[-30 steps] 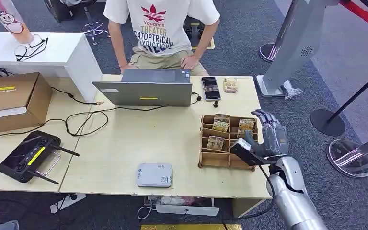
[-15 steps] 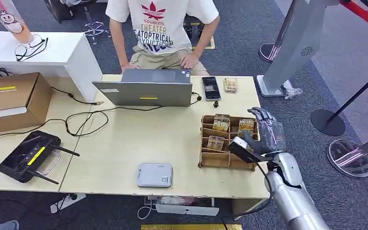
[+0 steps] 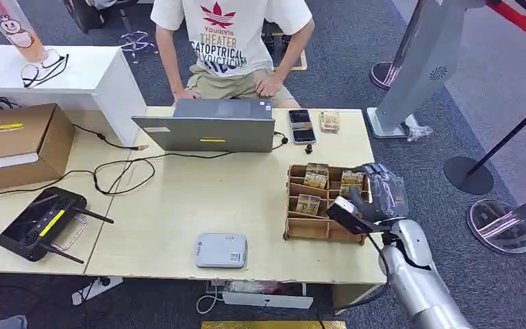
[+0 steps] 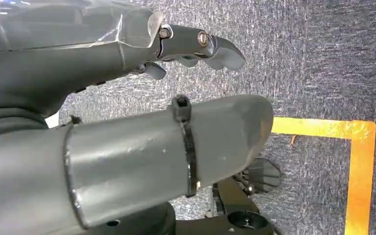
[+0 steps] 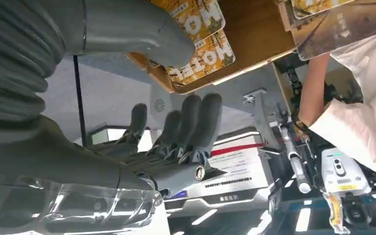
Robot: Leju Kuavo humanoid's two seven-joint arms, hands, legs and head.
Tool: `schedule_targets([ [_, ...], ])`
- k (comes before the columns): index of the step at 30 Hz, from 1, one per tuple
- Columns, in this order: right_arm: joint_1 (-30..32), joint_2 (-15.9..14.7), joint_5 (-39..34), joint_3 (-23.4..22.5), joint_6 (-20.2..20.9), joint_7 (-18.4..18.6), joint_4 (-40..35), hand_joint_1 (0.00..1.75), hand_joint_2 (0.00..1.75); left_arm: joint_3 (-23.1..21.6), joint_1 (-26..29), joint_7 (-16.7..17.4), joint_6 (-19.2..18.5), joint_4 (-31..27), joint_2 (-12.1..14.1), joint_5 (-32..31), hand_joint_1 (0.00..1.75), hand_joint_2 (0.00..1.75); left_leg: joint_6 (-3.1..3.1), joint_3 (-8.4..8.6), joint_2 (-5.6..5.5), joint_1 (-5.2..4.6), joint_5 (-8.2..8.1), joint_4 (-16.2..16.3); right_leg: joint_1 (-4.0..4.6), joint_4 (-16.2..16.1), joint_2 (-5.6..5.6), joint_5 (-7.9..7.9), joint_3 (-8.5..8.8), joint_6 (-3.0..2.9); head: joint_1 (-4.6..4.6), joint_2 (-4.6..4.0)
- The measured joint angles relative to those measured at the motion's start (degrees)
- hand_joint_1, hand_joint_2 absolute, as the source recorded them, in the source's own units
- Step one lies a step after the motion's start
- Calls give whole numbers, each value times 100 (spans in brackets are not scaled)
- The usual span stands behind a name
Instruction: Pass the card to the sensor for recognition and then transmit it.
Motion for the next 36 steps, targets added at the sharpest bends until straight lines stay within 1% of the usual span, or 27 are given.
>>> schedule_targets([
  [1,-1,-2,-29,0,-13,0,4,91,175,0,0,-2,0,0,0,9,0,0,0,0,0,0,0,0,0,0,0,0,0,0,-2,0],
  [3,-9,-4,-31,0,-29,4,11,93,175,0,-1,-20,-4,0,0,20,0,0,0,0,0,0,0,0,0,0,0,0,0,0,-2,0],
  [4,-12,-4,-31,0,-31,13,11,87,175,0,0,-33,-9,0,0,22,0,0,0,0,0,0,0,0,0,0,0,0,0,0,-2,0],
  [5,-12,-4,-31,0,-35,31,11,77,175,0,0,-42,-9,0,0,22,0,0,0,0,0,0,0,0,0,0,0,0,0,0,-2,0],
  [6,-12,-7,-31,2,-39,61,11,86,175,0,1,-48,-11,0,0,22,0,0,0,0,0,0,0,0,0,0,0,0,-1,0,-2,0],
  [8,-10,-11,-31,2,-44,77,4,82,175,0,1,-48,-11,0,0,26,0,0,0,0,0,0,0,0,0,0,1,0,-1,0,-2,0],
  [10,-5,-22,-31,2,-44,90,2,73,175,0,0,-48,-11,0,0,31,0,0,0,0,1,0,0,0,0,0,1,0,-1,0,-2,0],
  [11,-1,-26,-31,2,-44,90,2,80,175,0,1,-48,-9,0,2,33,0,0,0,0,1,0,0,0,0,0,1,0,-1,0,-2,0],
  [12,1,-30,-31,2,-44,90,2,77,175,0,1,-48,-9,0,2,46,0,0,0,0,1,0,0,0,0,0,1,0,-2,0,-2,0],
  [24,2,-39,-40,2,-42,85,4,77,175,0,0,-48,0,0,2,61,0,0,0,0,1,0,0,0,0,0,1,0,-2,0,-2,0],
  [27,2,-39,-40,2,-42,83,4,84,175,0,1,-48,0,0,2,61,0,0,0,0,1,0,0,0,0,0,1,0,-2,0,-2,0],
  [29,2,-39,-40,2,-42,83,4,80,175,0,0,-48,0,0,2,61,0,0,0,-1,1,0,0,0,0,0,1,0,-2,0,-2,0],
  [30,2,-37,-40,2,-40,81,4,82,175,0,0,-48,2,0,2,61,0,0,0,-1,1,0,0,0,0,0,1,0,-2,0,-2,0],
  [32,1,-37,-37,2,-39,79,7,80,175,0,0,-46,2,0,2,64,0,0,0,-1,1,0,0,0,0,0,1,0,-2,0,-2,0],
  [33,1,-37,-37,2,-37,79,7,84,175,0,0,-46,2,0,2,64,0,0,0,-1,1,0,0,0,0,0,0,0,-2,0,-2,0],
  [36,1,-37,-35,4,-35,79,7,82,175,0,0,-46,4,0,2,64,0,0,0,-1,1,0,0,0,0,1,0,0,-2,0,-2,0],
])
